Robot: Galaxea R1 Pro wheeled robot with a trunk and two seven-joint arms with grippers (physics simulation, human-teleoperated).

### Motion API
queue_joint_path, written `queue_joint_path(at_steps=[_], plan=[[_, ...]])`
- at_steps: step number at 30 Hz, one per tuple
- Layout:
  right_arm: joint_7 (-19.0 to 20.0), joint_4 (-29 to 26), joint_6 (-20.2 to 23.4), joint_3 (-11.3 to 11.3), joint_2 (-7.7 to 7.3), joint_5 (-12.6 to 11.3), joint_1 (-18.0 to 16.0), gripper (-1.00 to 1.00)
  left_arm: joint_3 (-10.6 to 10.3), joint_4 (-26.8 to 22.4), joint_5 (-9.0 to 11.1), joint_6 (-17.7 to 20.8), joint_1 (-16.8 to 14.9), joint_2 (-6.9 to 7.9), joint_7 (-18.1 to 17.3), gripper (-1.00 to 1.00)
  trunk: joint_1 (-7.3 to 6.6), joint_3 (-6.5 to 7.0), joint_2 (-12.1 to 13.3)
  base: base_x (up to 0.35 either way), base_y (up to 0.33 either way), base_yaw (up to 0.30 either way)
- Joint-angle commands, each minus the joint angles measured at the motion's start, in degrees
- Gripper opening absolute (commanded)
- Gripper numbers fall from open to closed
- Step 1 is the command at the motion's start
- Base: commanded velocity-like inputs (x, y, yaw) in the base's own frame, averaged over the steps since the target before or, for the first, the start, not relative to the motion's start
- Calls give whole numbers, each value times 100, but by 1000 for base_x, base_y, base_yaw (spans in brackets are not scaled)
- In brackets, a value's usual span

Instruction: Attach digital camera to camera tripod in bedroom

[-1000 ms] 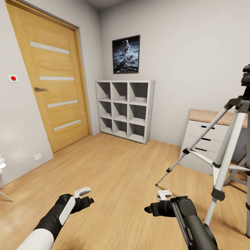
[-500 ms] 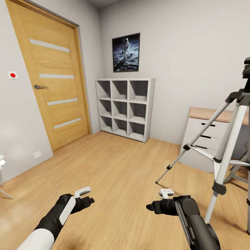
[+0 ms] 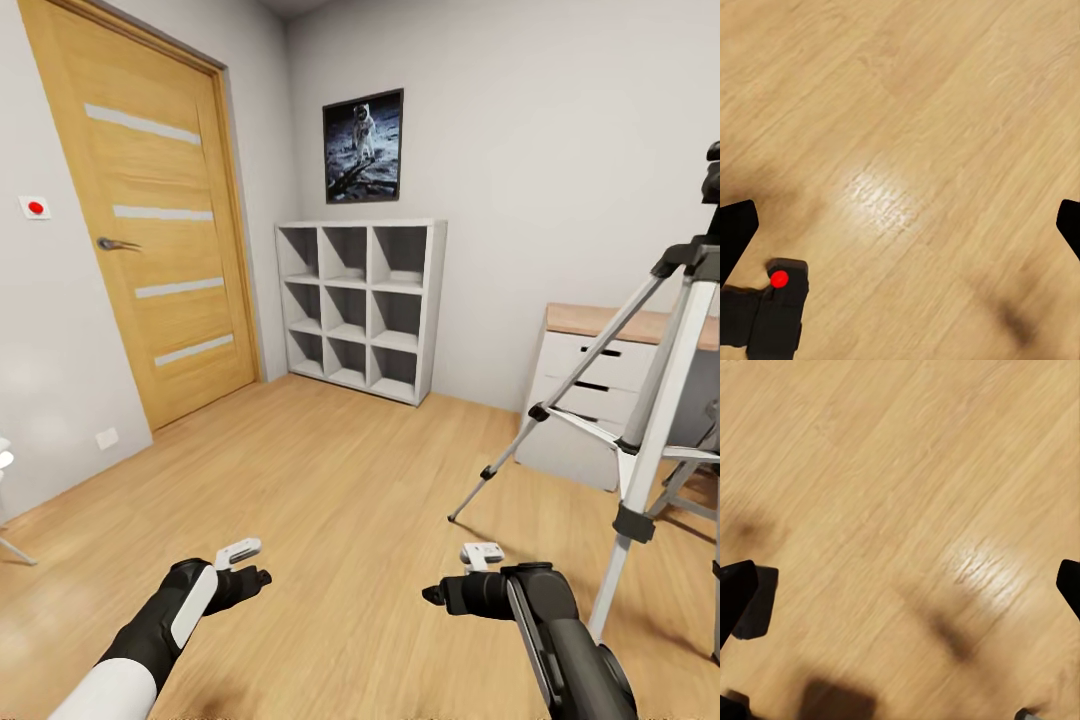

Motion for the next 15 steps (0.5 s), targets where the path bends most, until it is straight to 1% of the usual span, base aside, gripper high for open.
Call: queue_joint_path(at_steps=[1, 5, 8, 9, 11, 12, 15], plan=[[60, -7, 18, -39, 6, 50, -4, 100, 2, -9, 62, 26, -2, 0, 48, 100, 21, -25, -44, 0, 0, 0], [72, -13, 18, -177, -3, -24, -4, 100, 2, -9, 65, 27, -4, 0, 48, 100, 109, -96, -205, 0, 0, 0], [158, -86, 18, -228, -18, -156, -4, 100, 2, -9, 66, 27, -3, 0, 48, 100, 175, -150, -325, 0, 0, 0], [264, -192, 18, -235, -24, -249, -4, 100, 2, -9, 67, 27, -2, 0, 48, 100, 197, -168, -365, 0, 0, 0], [420, -322, 18, -239, -27, -349, -4, 100, 2, -9, 67, 27, -2, 0, 48, 100, 241, -204, -445, 0, 0, 0], [615, -436, 18, -242, -33, -431, -4, 100, 2, -9, 71, 27, -2, 0, 48, 100, 263, -222, -485, 0, 0, 0], [961, -547, 18, -243, -73, -503, -4, 100, 2, -9, 73, 27, -2, 0, 48, 100, 329, -276, -606, 0, 0, 0]])
